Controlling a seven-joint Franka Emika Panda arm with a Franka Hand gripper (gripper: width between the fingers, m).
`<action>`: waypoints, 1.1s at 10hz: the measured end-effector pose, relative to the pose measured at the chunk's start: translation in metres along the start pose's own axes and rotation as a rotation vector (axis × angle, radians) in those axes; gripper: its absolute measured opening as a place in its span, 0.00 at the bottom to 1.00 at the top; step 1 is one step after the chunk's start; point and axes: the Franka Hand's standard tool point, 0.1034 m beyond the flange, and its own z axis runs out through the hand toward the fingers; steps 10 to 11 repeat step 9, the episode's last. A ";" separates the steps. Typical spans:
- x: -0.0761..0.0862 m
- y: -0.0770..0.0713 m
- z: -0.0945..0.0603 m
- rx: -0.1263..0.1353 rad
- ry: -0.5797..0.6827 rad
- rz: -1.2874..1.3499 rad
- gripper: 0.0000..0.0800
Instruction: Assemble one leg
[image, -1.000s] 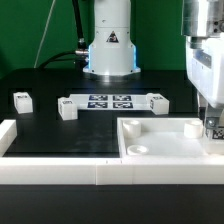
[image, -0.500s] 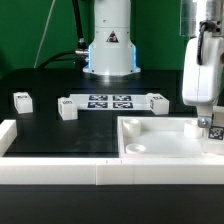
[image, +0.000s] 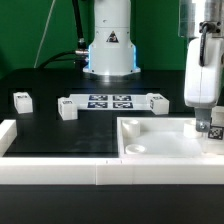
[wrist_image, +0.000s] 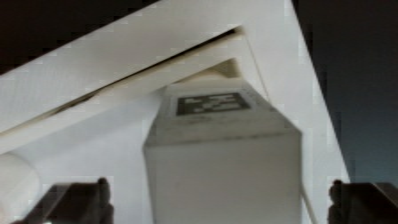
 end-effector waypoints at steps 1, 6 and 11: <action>0.000 0.000 0.000 0.001 0.000 -0.024 0.79; 0.002 -0.003 -0.001 0.004 0.003 -0.523 0.81; 0.003 -0.004 -0.001 0.003 0.004 -0.644 0.81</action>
Offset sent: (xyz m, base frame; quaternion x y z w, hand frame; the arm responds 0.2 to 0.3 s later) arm 0.0018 0.0044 0.0006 -0.0006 0.0041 -0.1720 0.9851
